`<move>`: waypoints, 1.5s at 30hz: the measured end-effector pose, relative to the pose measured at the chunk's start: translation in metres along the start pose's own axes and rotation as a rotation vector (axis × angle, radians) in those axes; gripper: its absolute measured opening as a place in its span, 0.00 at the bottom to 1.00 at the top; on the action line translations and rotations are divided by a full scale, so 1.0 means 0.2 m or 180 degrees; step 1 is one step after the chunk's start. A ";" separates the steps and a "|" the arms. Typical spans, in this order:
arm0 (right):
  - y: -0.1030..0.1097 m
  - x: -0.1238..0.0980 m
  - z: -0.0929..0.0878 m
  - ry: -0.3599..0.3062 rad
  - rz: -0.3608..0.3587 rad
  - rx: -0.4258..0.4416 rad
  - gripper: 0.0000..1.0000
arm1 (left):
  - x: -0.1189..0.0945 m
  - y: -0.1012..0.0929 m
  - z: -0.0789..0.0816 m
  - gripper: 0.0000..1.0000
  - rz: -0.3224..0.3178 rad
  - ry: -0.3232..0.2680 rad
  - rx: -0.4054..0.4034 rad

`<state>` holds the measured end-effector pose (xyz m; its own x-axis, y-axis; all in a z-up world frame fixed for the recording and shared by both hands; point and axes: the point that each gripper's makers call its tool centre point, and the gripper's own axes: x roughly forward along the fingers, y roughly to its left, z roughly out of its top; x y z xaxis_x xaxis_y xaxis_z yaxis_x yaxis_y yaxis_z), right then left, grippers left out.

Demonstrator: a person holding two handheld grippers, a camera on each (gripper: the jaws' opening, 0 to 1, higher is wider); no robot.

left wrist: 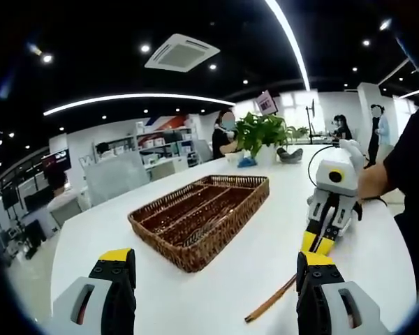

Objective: Arrange the knives, forks, and spoons in their matching storage slots by inserting each utensil handle-first until every utensil is classified and aligned in the correct compartment

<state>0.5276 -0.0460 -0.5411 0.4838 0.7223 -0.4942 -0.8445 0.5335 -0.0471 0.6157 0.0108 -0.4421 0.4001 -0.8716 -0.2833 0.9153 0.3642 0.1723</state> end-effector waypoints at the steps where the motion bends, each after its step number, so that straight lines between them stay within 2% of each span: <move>1: 0.00 -0.01 0.00 0.0009 0.0002 0.0030 0.03 | 0.00 0.00 0.00 1.00 -0.0001 -0.0001 -0.0002; 4: -0.04 -0.02 -0.01 0.0084 -0.0063 0.0169 0.03 | 0.00 0.00 0.00 1.00 0.0000 0.0001 0.0001; 5: -0.09 -0.05 -0.02 0.0106 -0.0216 0.0262 0.03 | 0.00 0.00 0.00 1.00 -0.0001 -0.0001 0.0001; 6: -0.12 -0.05 -0.02 0.0104 -0.0276 0.0303 0.03 | 0.00 0.00 0.00 1.00 -0.0002 -0.0003 -0.0002; 10: -0.20 -0.10 -0.03 0.0130 -0.0405 0.0349 0.03 | 0.00 0.00 0.00 1.00 -0.0006 -0.0001 0.0002; 12: -0.20 -0.11 -0.05 0.0170 -0.0377 0.0431 0.03 | 0.00 0.00 0.00 1.00 -0.0009 0.0001 0.0003; 22: -0.18 -0.12 -0.04 0.0158 -0.0377 0.0324 0.03 | 0.00 0.00 0.00 1.00 -0.0011 -0.0008 0.0005; 28: -0.18 -0.11 -0.02 0.0089 -0.0371 0.0291 0.13 | 0.01 0.00 0.00 1.00 -0.0014 0.0004 0.0008; 31: -0.19 -0.10 0.01 -0.0009 -0.0403 0.0253 0.13 | 0.01 0.00 0.00 1.00 -0.0016 0.0008 0.0010; 33: -0.20 -0.09 0.01 0.0005 -0.0412 0.0273 0.15 | 0.01 0.00 0.00 1.00 -0.0018 0.0011 0.0010; 37: -0.19 -0.08 -0.01 -0.0002 -0.0390 0.0203 0.15 | 0.02 -0.01 -0.01 1.00 -0.0027 0.0013 0.0012; 43: -0.18 -0.06 0.00 -0.0041 -0.0350 0.0215 0.07 | 0.02 -0.01 0.00 1.00 -0.0032 0.0015 0.0016; 45: -0.20 -0.06 0.00 -0.0034 -0.0457 0.0155 0.08 | 0.02 -0.01 0.00 1.00 -0.0032 0.0012 0.0015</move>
<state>0.5564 -0.0763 -0.5336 0.6015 0.6415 -0.4762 -0.7544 0.6521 -0.0745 0.6147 0.0072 -0.4442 0.3910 -0.8740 -0.2885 0.9191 0.3538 0.1737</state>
